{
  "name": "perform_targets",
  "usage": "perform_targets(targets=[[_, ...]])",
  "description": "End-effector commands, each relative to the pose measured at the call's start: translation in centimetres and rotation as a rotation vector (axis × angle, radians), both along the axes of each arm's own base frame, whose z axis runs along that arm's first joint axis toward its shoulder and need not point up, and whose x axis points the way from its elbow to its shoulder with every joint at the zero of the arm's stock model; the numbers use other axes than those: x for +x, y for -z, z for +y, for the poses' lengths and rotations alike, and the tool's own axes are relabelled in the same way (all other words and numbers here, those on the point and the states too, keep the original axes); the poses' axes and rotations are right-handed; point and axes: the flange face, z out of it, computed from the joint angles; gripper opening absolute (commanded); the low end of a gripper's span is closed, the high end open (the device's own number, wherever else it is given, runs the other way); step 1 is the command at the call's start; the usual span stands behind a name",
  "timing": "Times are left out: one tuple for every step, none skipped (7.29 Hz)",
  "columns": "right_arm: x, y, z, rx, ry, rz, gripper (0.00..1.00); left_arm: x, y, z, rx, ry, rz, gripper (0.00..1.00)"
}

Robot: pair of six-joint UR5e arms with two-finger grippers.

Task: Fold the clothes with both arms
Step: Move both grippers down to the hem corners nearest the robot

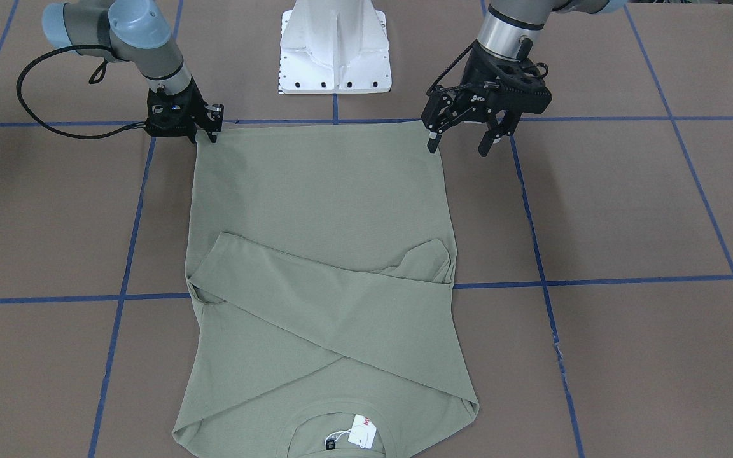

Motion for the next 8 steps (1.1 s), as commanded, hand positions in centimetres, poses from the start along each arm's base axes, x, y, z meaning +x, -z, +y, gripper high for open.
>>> perform_targets(targets=[[0.1, 0.0, -0.1, 0.0, -0.001, 0.0, 0.42, 0.0, 0.0, 0.0, 0.0, 0.0, -0.001, 1.0], [0.0, 0.2, 0.0, 0.001, 0.0, -0.004, 0.2, 0.0, 0.0, 0.0, 0.0, 0.0, -0.001, 1.0], [0.2, 0.5, -0.1, 0.002, -0.002, -0.01, 0.06, 0.0, -0.1, 0.0, -0.001, 0.0, -0.002, 1.0], [0.5, 1.1, 0.0, 0.007, -0.003, -0.021, 0.0, 0.0, -0.1, -0.1, -0.002, 0.002, -0.001, 1.0], [0.8, 1.8, 0.0, 0.012, -0.004, -0.036, 0.0, 0.0, -0.1, -0.1, -0.001, 0.001, -0.002, 1.0], [0.9, 2.3, 0.1, 0.009, -0.01, -0.044, 0.0, 0.1, -0.1, -0.1, -0.001, 0.0, -0.003, 1.0], [1.2, 3.1, 0.2, -0.007, -0.029, -0.06, 0.0, 0.5, -0.8, -0.2, -0.018, -0.001, -0.014, 1.0], [1.9, 4.3, 0.2, -0.006, -0.038, -0.085, 0.0, 1.2, -3.1, 0.5, -0.099, 0.015, -0.022, 1.0]])
